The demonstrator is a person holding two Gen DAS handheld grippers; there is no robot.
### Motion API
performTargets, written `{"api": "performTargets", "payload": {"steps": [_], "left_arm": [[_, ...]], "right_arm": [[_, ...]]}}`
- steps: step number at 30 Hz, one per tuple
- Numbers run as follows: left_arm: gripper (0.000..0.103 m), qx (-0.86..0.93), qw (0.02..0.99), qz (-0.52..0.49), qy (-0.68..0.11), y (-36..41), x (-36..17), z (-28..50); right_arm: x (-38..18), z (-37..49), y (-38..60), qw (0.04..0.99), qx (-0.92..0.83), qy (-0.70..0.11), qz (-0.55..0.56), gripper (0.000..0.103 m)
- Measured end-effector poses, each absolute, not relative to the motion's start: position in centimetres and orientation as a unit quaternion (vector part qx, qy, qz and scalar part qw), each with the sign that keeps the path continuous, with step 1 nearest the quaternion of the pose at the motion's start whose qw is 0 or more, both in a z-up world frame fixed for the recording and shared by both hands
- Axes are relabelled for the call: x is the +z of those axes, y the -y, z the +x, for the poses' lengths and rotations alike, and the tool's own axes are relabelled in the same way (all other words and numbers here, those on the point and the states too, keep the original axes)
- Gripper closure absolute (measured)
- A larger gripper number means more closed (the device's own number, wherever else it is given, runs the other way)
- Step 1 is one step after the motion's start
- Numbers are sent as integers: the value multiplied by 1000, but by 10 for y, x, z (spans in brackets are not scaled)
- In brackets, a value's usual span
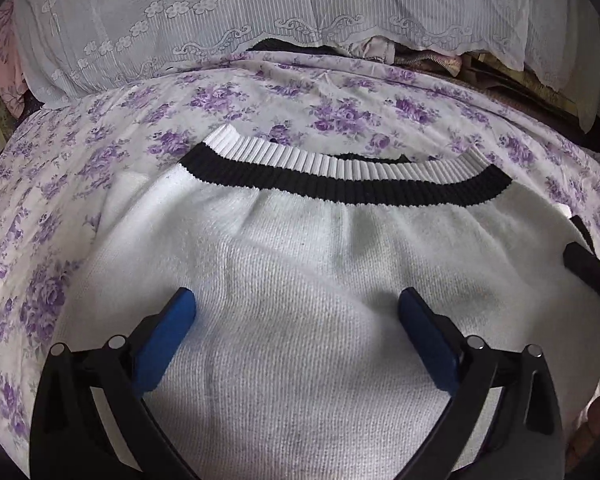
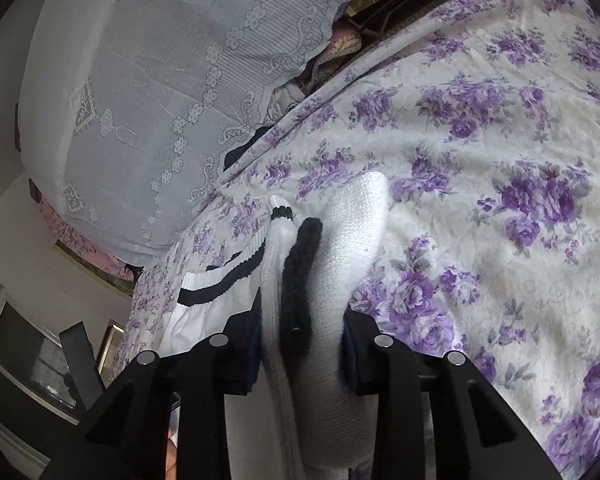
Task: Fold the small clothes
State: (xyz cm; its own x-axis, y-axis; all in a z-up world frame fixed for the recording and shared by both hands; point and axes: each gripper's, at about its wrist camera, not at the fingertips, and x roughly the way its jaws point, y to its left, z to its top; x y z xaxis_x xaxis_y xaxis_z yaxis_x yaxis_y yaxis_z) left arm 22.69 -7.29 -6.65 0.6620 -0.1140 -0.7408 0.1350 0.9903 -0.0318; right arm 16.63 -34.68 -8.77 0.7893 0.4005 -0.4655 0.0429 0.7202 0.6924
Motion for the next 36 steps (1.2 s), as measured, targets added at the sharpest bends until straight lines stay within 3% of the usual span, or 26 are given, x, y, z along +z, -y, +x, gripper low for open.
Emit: {"api": "performTargets", "payload": {"steps": [2, 3, 7, 12, 13, 15, 17, 23, 32, 36], "left_arm": [[5, -87, 912, 0, -401, 72, -62, 222], [5, -91, 912, 5, -399, 75, -62, 221], [4, -81, 911, 28, -403, 83, -66, 223], [4, -71, 912, 40, -402, 85, -69, 224], [4, -71, 912, 41, -402, 85, -69, 224], [4, -71, 912, 40, -402, 85, -70, 224], [4, -71, 912, 41, -402, 85, -70, 224], [4, -71, 912, 42, -402, 85, -69, 224], [5, -131, 896, -16, -423, 92, -44, 257], [5, -152, 882, -24, -445, 108, -45, 276]], "right_arm": [[-89, 175, 349, 872, 100, -316, 360, 51], [-93, 180, 353, 865, 98, -316, 377, 50], [-109, 199, 373, 831, 115, -319, 441, 53], [-111, 207, 372, 821, 159, -331, 437, 51], [-110, 207, 370, 821, 164, -336, 431, 53], [-111, 206, 367, 824, 151, -347, 422, 70], [-111, 206, 367, 826, 147, -345, 420, 72], [-109, 202, 364, 834, 131, -346, 410, 72], [-46, 188, 314, 888, 128, -324, 301, 74], [-35, 190, 311, 881, 141, -323, 315, 74]]}}
